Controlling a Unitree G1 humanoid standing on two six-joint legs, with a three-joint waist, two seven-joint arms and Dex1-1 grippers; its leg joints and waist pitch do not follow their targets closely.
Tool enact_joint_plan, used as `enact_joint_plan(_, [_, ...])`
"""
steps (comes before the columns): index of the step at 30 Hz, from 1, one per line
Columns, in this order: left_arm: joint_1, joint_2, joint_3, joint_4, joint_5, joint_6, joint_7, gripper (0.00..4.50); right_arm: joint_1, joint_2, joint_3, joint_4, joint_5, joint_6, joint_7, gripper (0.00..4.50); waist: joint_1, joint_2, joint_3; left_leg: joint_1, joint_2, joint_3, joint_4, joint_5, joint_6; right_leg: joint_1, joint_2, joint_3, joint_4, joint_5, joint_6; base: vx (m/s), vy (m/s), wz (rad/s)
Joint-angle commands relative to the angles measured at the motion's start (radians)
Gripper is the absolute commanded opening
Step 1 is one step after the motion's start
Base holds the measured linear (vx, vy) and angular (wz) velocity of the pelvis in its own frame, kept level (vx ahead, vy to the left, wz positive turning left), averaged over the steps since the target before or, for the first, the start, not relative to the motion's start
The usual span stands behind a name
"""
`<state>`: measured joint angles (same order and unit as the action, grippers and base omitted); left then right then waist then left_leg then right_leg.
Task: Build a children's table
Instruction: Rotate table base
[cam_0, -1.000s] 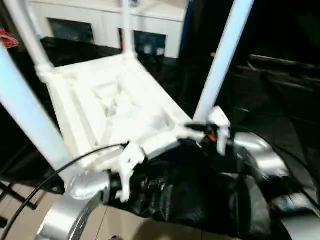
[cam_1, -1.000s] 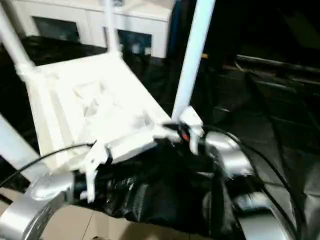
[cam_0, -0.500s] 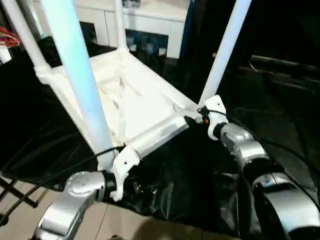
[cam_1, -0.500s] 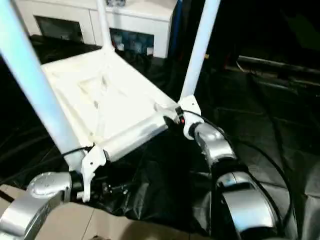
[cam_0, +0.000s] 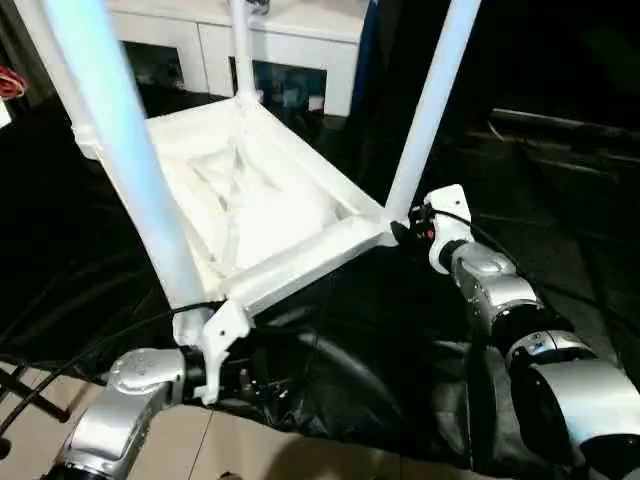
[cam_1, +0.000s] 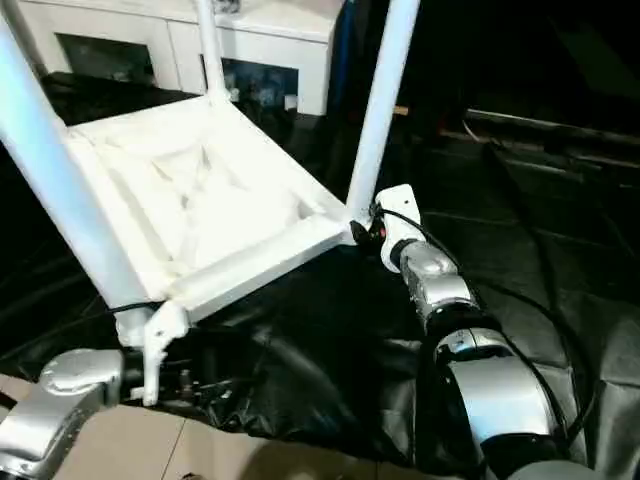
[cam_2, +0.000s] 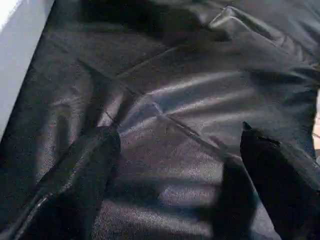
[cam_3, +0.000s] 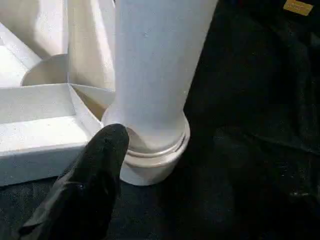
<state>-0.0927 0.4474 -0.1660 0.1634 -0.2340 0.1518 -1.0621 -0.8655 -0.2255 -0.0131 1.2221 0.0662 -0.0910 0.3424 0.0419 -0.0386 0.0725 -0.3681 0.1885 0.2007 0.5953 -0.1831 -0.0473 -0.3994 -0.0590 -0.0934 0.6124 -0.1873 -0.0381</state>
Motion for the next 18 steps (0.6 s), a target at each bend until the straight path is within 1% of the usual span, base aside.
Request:
enact_joint_plan(1, [-0.008,0.007,0.031,0.027,-0.008,-0.015,-0.01,4.44,-0.013,-0.021,-0.015,0.008,-0.007,-0.007,0.015,3.23,0.003,0.002,-0.068,0.016,0.055,-0.024,-0.067,-0.191,0.019,0.046,-0.095,0.071,-0.069,-0.219,-0.203,0.0,0.0,0.0])
enact_joint_plan(2, [-0.03,-0.011,0.038,0.065,-0.008,-0.046,0.008,4.44,-0.009,-0.021,-0.016,0.005,-0.003,-0.012,0.056,3.23,0.002,0.0,-0.067,0.016,0.054,-0.023,-0.066,-0.197,0.023,0.046,-0.094,0.071,-0.071,-0.225,-0.203,0.0,0.0,0.0])
enact_joint_plan(3, [-0.034,-0.014,0.04,0.072,-0.008,-0.05,0.012,4.44,-0.008,-0.021,-0.016,0.004,-0.002,-0.013,0.064,3.23,0.002,0.0,-0.067,0.016,0.054,-0.023,-0.066,-0.197,0.023,0.046,-0.094,0.071,-0.071,-0.225,-0.203,0.0,0.0,0.0])
enact_joint_plan(4, [-0.069,-0.043,0.041,0.124,0.004,-0.07,0.051,4.44,-0.001,-0.019,-0.019,-0.007,0.008,-0.017,0.119,3.23,0.004,-0.004,-0.068,0.015,0.053,-0.022,-0.064,-0.199,0.027,0.048,-0.095,0.072,-0.073,-0.239,-0.197,0.0,0.0,0.0])
enact_joint_plan(5, [-0.083,-0.054,0.038,0.147,0.015,-0.085,0.069,4.44,0.003,-0.017,-0.017,-0.012,0.009,-0.022,0.138,3.23,0.008,-0.001,-0.067,0.018,0.055,-0.022,-0.064,-0.204,0.025,0.045,-0.096,0.072,-0.074,-0.248,-0.196,0.0,0.0,0.0])
enact_joint_plan(6, [-0.083,-0.054,0.038,0.147,0.015,-0.085,0.069,4.44,0.003,-0.017,-0.017,-0.012,0.009,-0.022,0.138,3.23,0.007,-0.001,-0.067,0.016,0.055,-0.022,-0.064,-0.207,0.026,0.045,-0.095,0.071,-0.075,-0.255,-0.195,0.0,0.0,0.0])
enact_joint_plan(7, [-0.107,-0.086,0.034,0.182,0.041,-0.134,0.121,4.44,0.021,-0.014,-0.005,-0.035,0.012,-0.039,0.206,3.23,0.011,-0.002,-0.067,0.016,0.057,-0.023,-0.064,-0.218,0.025,0.046,-0.098,0.071,-0.077,-0.273,-0.188,0.0,0.0,0.0])
enact_joint_plan(9, [-0.113,-0.1,0.034,0.19,0.052,-0.154,0.147,4.44,0.03,-0.012,0.001,-0.046,0.014,-0.048,0.238,3.23,0.012,-0.003,-0.067,0.015,0.059,-0.024,-0.063,-0.22,0.024,0.047,-0.1,0.072,-0.077,-0.273,-0.184,0.0,0.0,0.0])
enact_joint_plan(10, [-0.018,-0.092,0.05,0.0,0.031,-0.113,0.177,4.44,0.058,-0.014,0.017,-0.082,0.017,-0.065,0.293,3.23,0.018,-0.006,-0.072,0.013,0.067,-0.027,-0.063,-0.192,0.024,0.052,-0.106,0.073,-0.065,-0.234,-0.194,0.0,0.0,0.0])
enact_joint_plan(11, [0.011,-0.091,0.055,-0.058,0.025,-0.096,0.189,4.44,0.069,-0.015,0.022,-0.098,0.019,-0.071,0.31,3.23,0.013,-0.006,-0.07,0.003,0.073,-0.029,-0.066,-0.164,0.033,0.055,-0.107,0.072,-0.059,-0.181,-0.208,0.0,0.0,0.0])
enact_joint_plan(12, [0.032,-0.095,0.056,-0.126,0.016,-0.076,0.199,4.44,0.08,-0.018,0.023,-0.115,0.023,-0.071,0.329,3.23,0.013,-0.002,-0.069,0.009,0.07,-0.026,-0.064,-0.16,0.039,0.049,-0.102,0.071,-0.061,-0.166,-0.216,0.0,0.0,0.0])
enact_joint_plan(13, [0.043,-0.096,0.054,-0.202,0.005,-0.033,0.212,4.44,0.088,-0.02,0.022,-0.128,0.027,-0.072,0.342,3.23,0.009,-0.007,-0.07,0.011,0.066,-0.023,-0.062,-0.154,0.05,0.048,-0.095,0.071,-0.059,-0.14,-0.231,0.0,0.0,0.0])
enact_joint_plan(14, [0.046,-0.098,0.051,-0.242,-0.001,-0.008,0.219,4.44,0.091,-0.022,0.022,-0.134,0.029,-0.073,0.348,3.23,0.011,-0.008,-0.068,0.012,0.066,-0.022,-0.062,-0.162,0.054,0.047,-0.095,0.071,-0.06,-0.147,-0.239,0.0,0.0,0.0])
enact_joint_plan(15, [0.04,-0.113,0.025,-0.356,-0.017,0.063,0.241,4.44,0.105,-0.027,0.018,-0.16,0.036,-0.072,0.374,3.23,0.011,-0.001,-0.064,0.012,0.067,-0.022,-0.064,-0.173,0.05,0.046,-0.095,0.071,-0.061,-0.159,-0.24,0.0,0.0,0.0])
enact_joint_plan(16, [0.019,-0.132,-0.002,-0.406,-0.032,0.104,0.251,4.44,0.116,-0.032,0.017,-0.179,0.039,-0.071,0.388,3.23,0.012,-0.002,-0.06,0.015,0.068,-0.021,-0.063,-0.194,0.043,0.044,-0.095,0.072,-0.066,-0.191,-0.237,0.0,0.0,0.0])
enact_joint_plan(17, [-0.005,-0.149,-0.025,-0.431,-0.04,0.122,0.263,4.44,0.129,-0.035,0.015,-0.202,0.043,-0.07,0.409,3.23,0.018,0.01,-0.052,0.02,0.066,-0.021,-0.065,-0.225,0.033,0.037,-0.093,0.073,-0.074,-0.239,-0.229,0.0,0.0,0.0])
enact_joint_plan(18, [-0.029,-0.165,-0.044,-0.446,-0.046,0.132,0.272,4.44,0.141,-0.038,0.013,-0.223,0.048,-0.065,0.427,3.23,0.016,0.003,-0.049,0.023,0.065,-0.019,-0.067,-0.254,0.028,0.035,-0.088,0.071,-0.081,-0.272,-0.219,0.0,0.0,0.0])
